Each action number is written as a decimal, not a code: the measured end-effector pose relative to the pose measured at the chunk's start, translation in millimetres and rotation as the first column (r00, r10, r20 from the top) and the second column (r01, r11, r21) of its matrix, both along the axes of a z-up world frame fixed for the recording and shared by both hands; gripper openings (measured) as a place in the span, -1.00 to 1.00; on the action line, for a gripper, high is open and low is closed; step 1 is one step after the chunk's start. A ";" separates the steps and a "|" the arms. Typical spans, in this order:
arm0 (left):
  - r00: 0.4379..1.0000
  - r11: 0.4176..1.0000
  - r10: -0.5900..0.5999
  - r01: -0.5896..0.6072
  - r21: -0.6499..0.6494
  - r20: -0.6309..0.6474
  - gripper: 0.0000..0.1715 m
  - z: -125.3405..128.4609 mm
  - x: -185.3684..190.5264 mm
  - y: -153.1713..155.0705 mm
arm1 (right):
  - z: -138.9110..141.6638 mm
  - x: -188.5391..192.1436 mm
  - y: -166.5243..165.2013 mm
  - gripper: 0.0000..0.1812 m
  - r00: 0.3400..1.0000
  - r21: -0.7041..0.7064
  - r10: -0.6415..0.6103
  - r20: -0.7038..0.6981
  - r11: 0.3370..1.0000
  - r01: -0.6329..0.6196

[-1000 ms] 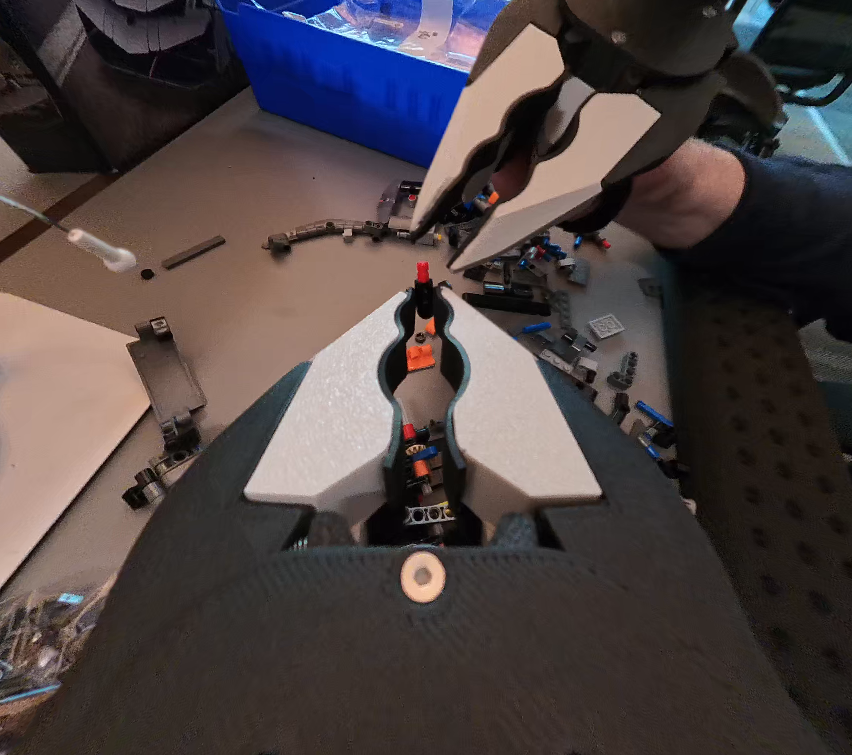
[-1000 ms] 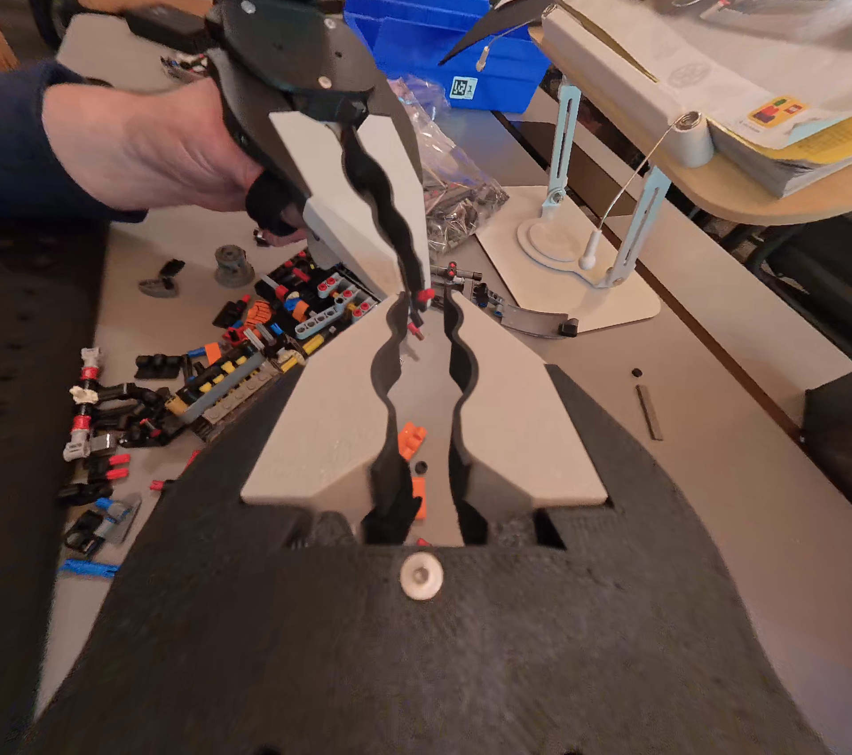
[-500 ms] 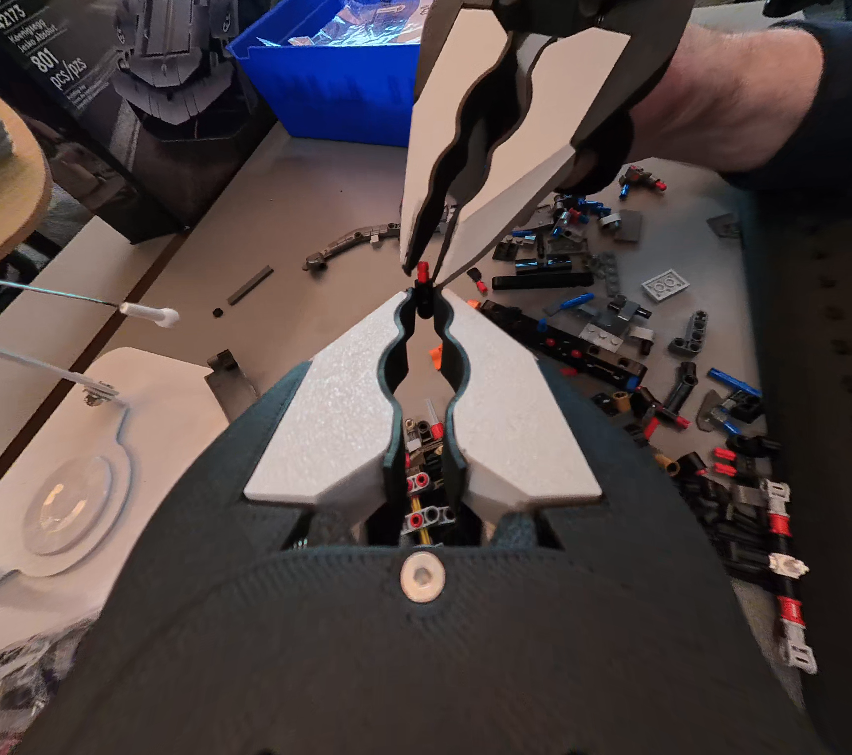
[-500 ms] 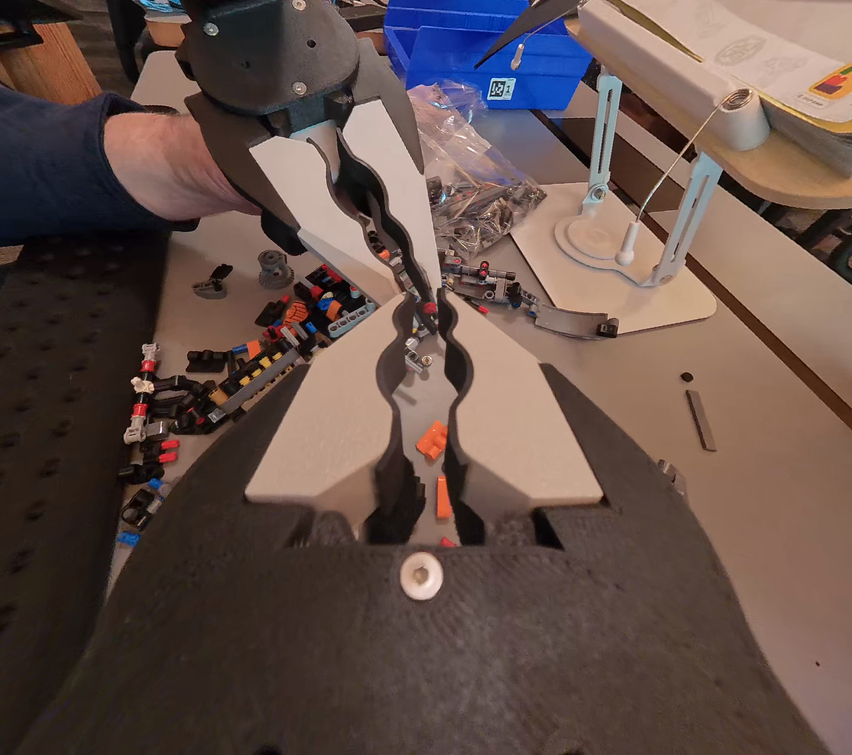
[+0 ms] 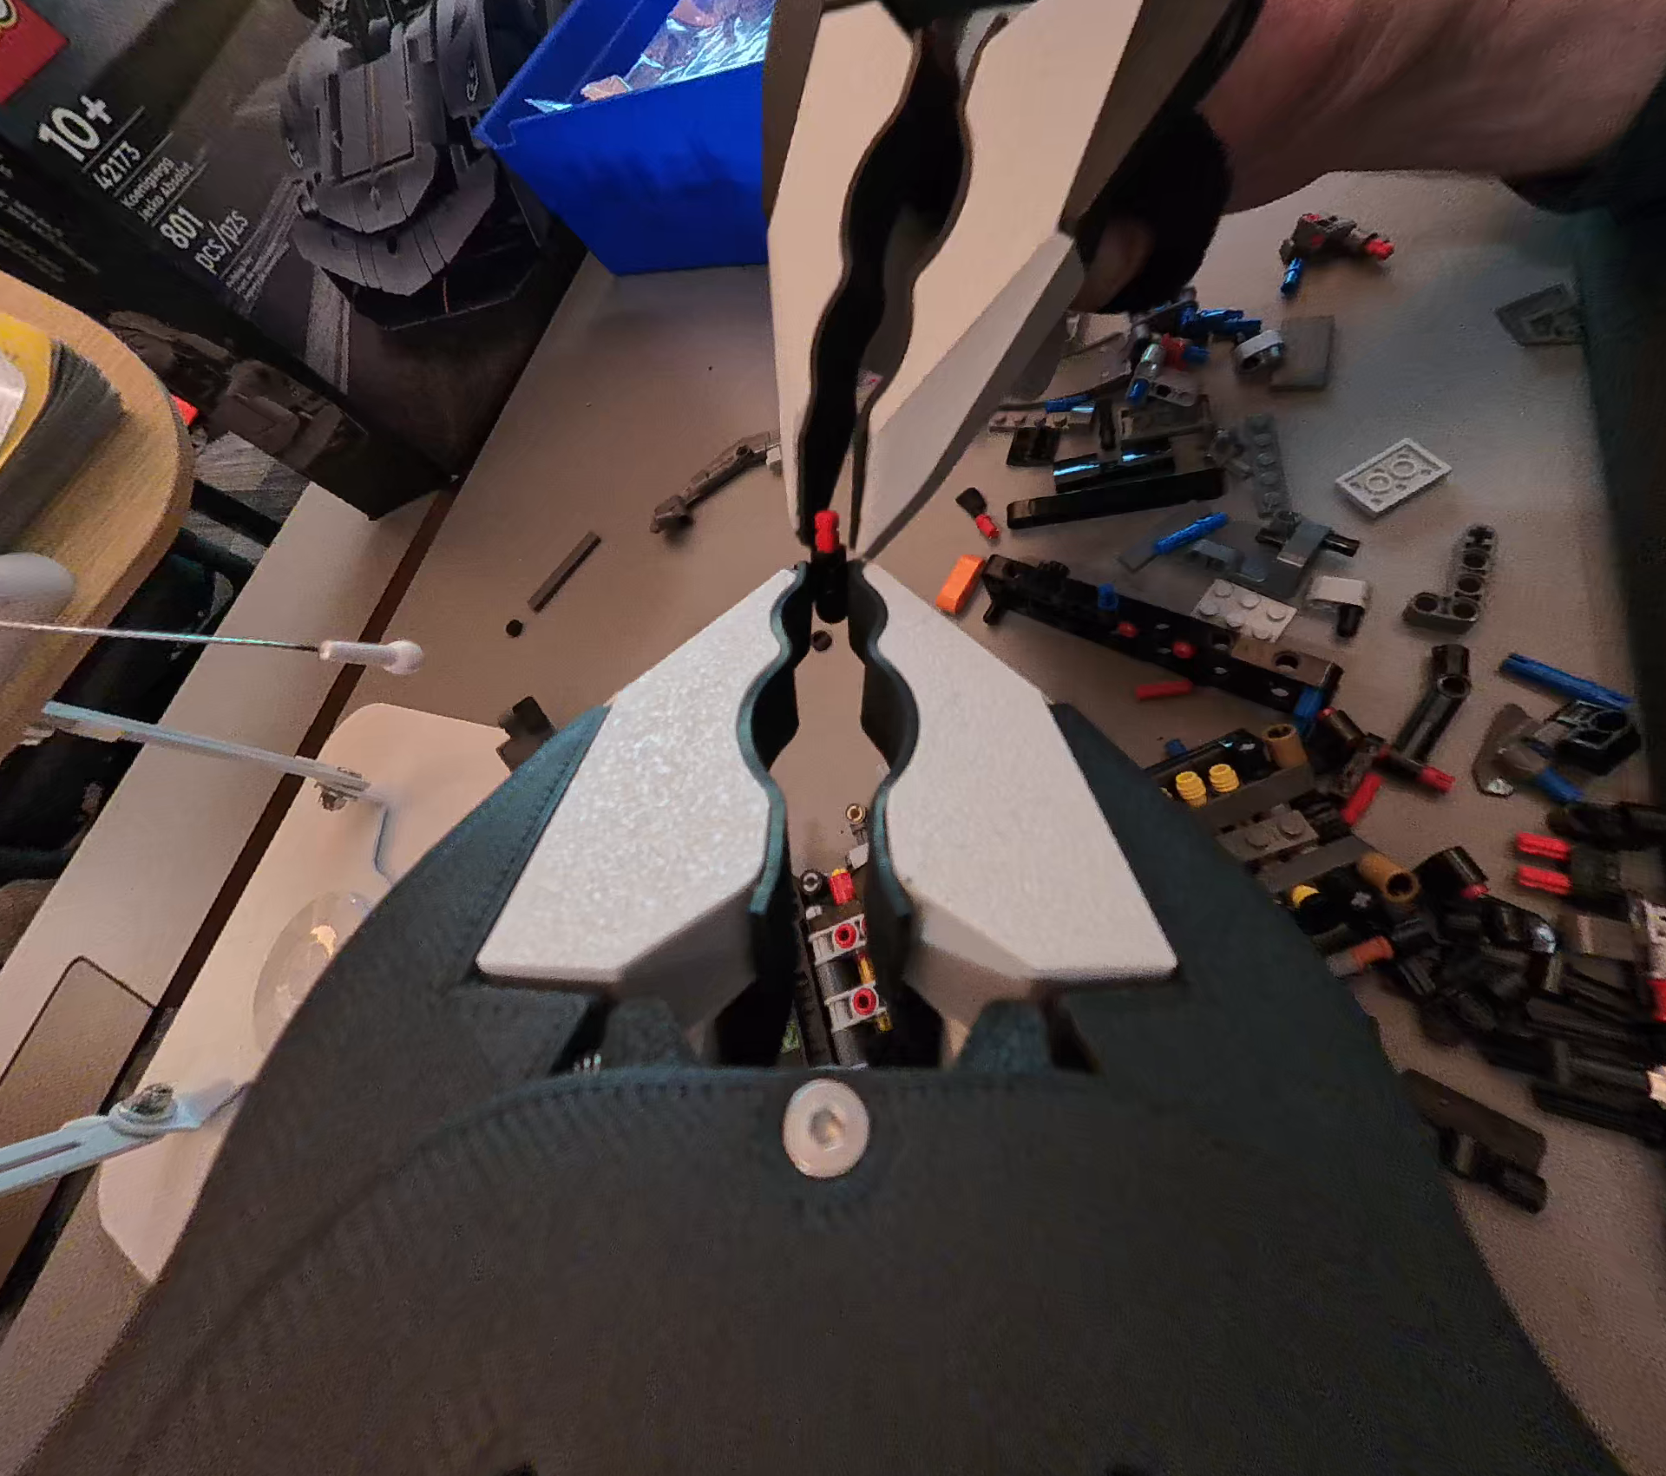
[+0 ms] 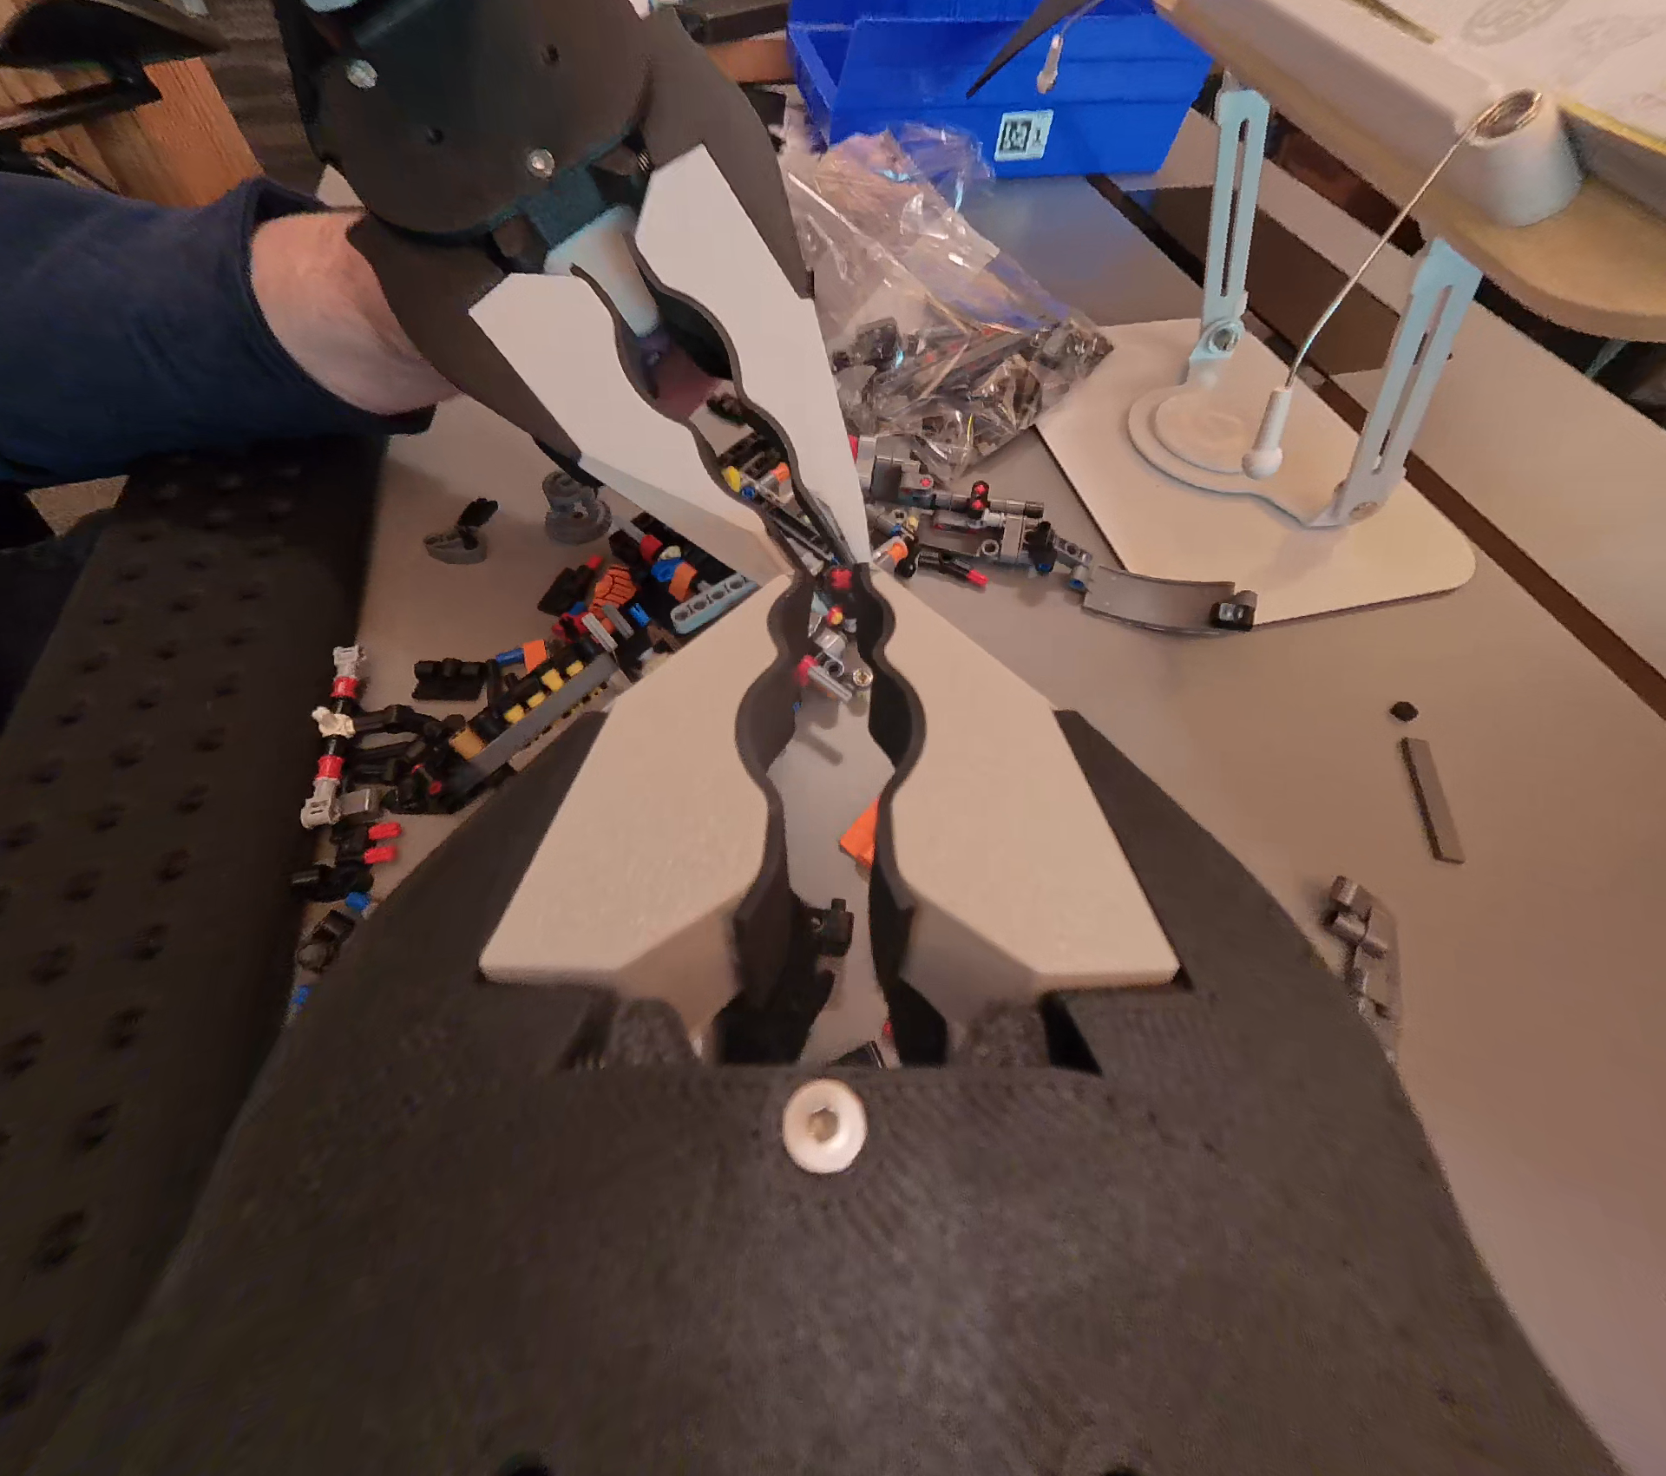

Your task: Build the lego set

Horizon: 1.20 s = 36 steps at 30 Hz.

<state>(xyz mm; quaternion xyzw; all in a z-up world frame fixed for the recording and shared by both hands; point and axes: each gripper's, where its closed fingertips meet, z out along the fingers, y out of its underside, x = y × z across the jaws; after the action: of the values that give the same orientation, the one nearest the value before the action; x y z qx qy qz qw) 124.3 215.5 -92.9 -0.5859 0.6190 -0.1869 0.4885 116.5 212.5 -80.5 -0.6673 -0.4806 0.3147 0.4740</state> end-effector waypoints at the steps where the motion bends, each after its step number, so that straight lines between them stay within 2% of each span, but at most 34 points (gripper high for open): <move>1: 1.000 1.000 0.002 -0.002 0.004 -0.009 -0.95 -1.2 0.0 0.0 | -3.2 -0.4 0.6 -0.93 1.000 -0.007 -0.003 0.014 1.000 0.003; 12: 0.999 0.997 0.009 -0.005 0.073 -0.047 -0.95 -1.7 -0.4 -0.5 | -0.6 -1.6 -0.7 -0.99 0.999 -0.060 0.008 -0.037 0.998 -0.011; 22: 0.999 0.998 0.001 0.002 0.057 -0.044 -0.89 -5.8 3.9 -2.2 | -3.2 -1.6 -1.5 -1.00 1.000 -0.092 0.012 -0.026 0.996 -0.014; 26: 0.999 1.000 0.011 -0.010 0.023 -0.048 -0.94 -6.6 2.9 -1.5 | -2.6 -3.2 -3.1 -1.00 1.000 -0.090 0.016 -0.024 0.996 -0.019; 36: 0.995 0.989 -0.033 0.045 0.138 -0.092 -0.94 6.5 -5.8 -8.3 | 8.6 -7.6 -12.0 -1.00 0.999 -0.057 0.036 -0.038 0.998 -0.038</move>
<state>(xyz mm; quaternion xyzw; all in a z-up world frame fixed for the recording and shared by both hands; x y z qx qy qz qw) 118.5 207.1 -86.4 -0.5458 0.6633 -0.1259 0.4963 108.9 200.6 -72.0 -0.6659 -0.4748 0.3493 0.4573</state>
